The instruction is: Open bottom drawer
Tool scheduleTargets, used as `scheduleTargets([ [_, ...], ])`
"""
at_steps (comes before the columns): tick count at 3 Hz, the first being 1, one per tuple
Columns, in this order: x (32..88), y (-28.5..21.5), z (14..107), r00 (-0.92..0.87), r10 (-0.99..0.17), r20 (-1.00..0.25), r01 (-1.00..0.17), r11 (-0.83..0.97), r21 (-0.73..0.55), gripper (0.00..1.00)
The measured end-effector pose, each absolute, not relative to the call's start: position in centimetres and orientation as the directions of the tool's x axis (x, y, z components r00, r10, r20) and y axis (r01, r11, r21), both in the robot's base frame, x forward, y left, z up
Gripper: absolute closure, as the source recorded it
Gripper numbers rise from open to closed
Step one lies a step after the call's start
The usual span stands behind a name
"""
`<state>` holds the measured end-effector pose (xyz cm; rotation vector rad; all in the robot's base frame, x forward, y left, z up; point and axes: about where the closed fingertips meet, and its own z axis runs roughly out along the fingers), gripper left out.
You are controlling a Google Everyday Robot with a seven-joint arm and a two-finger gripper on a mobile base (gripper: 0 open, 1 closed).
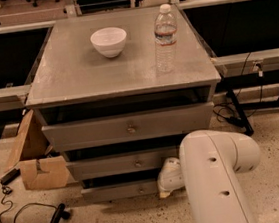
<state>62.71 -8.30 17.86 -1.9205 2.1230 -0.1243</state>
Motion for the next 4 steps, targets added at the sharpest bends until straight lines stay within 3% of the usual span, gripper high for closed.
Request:
scheduleTargets([
  [1,62.7,-8.3,17.9,-0.081,-0.986,-0.145,-0.962,0.115,-0.246,0.0],
  [3,62.4,-7.7,16.8,-0.072,-0.989,-0.131,-0.971,0.1,-0.217,0.0],
  [4,59.8,-6.8,14.1,-0.082,-0.992,-0.098,-0.986,0.095,-0.14,0.27],
])
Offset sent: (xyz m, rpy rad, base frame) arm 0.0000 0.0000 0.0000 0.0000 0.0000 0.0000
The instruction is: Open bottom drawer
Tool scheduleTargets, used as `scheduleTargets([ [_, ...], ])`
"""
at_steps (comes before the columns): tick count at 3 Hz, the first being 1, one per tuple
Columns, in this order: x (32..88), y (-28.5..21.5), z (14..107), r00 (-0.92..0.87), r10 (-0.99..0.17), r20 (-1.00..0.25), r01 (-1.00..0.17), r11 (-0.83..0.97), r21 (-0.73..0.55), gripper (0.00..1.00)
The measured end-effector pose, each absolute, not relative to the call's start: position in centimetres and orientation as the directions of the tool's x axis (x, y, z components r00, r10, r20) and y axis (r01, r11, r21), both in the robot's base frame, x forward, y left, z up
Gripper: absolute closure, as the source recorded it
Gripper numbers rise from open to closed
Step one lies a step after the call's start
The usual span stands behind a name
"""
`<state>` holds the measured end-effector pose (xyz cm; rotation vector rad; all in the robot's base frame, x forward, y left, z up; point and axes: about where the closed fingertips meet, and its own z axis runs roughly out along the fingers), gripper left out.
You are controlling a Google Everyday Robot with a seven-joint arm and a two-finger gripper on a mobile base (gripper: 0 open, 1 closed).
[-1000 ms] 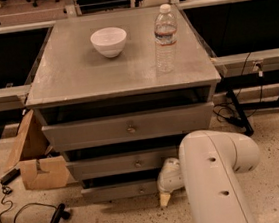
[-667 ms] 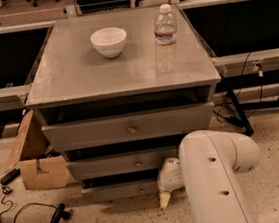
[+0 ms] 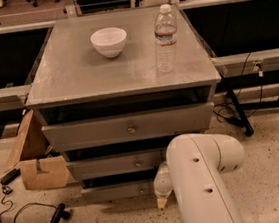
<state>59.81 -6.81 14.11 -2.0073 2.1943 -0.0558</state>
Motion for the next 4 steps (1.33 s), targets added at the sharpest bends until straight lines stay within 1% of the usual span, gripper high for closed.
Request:
scheduleTargets([
  [2,60.0,-6.8,15.2,-0.082,-0.992,-0.098,-0.986,0.095,-0.14,0.73],
  [3,60.0,-6.9,16.2,-0.09,-0.992,-0.093,-0.985,0.102,-0.138,1.0],
  [4,60.1,-7.2,16.7,-0.095,-0.991,-0.089,-0.985,0.107,-0.138,1.0],
])
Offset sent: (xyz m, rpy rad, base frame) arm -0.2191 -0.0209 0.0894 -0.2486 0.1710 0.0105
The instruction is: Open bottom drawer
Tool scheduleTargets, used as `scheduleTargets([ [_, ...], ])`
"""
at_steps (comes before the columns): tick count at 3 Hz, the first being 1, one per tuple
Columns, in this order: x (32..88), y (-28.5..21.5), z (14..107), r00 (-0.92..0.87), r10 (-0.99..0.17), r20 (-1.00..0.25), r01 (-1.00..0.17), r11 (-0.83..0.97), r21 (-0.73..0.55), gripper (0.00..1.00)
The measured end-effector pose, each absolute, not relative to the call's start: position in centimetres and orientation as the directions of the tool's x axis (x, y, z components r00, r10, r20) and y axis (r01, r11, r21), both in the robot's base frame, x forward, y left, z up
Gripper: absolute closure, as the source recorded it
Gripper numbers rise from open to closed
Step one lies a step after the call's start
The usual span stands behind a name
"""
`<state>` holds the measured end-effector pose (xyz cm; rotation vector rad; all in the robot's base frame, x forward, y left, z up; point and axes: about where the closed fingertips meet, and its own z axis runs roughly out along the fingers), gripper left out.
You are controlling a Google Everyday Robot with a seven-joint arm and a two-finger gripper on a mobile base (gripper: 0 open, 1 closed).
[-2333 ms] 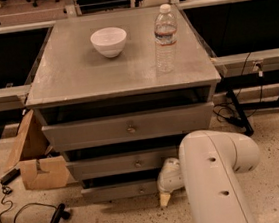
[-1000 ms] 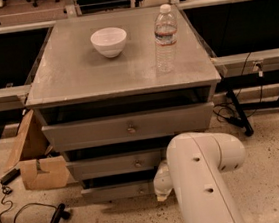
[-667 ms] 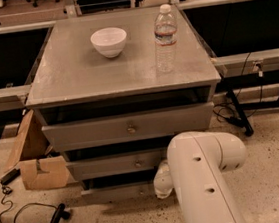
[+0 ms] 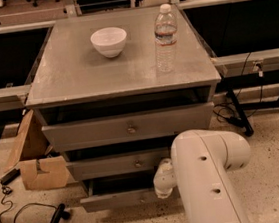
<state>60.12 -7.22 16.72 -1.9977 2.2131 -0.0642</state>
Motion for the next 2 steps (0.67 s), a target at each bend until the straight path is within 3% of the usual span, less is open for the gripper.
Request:
scheduleTargets([
  [2,59.15,-7.8,16.98,-0.11,-0.991,-0.076,-0.986,0.118,-0.115,1.0],
])
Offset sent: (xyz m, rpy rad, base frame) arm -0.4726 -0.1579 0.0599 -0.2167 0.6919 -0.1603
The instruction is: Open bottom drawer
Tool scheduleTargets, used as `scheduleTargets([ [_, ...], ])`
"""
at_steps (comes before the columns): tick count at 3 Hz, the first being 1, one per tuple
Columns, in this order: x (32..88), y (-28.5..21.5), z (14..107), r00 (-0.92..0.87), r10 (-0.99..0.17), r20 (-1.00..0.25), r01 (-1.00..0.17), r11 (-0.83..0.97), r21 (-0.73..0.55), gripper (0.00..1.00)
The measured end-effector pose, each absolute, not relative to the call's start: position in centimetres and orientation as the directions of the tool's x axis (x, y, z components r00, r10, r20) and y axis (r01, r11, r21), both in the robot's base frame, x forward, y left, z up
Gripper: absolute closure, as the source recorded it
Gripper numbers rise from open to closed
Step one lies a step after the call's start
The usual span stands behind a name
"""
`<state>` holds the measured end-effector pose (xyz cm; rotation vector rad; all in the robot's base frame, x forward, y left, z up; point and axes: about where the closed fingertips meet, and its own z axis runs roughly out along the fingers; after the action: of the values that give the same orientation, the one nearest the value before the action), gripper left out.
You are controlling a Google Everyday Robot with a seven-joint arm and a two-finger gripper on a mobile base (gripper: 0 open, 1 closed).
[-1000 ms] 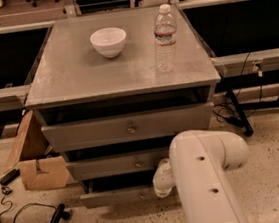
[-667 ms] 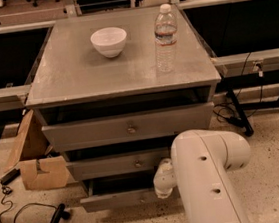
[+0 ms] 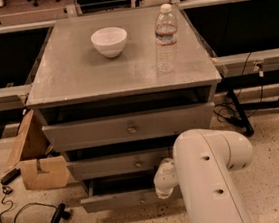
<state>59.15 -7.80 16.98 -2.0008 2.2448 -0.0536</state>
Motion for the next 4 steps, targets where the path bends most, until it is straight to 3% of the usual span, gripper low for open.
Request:
scheduleTargets([
  [4,58.7,-8.17,17.39,-0.129,-0.989,-0.07,-0.986,0.135,-0.098,1.0],
])
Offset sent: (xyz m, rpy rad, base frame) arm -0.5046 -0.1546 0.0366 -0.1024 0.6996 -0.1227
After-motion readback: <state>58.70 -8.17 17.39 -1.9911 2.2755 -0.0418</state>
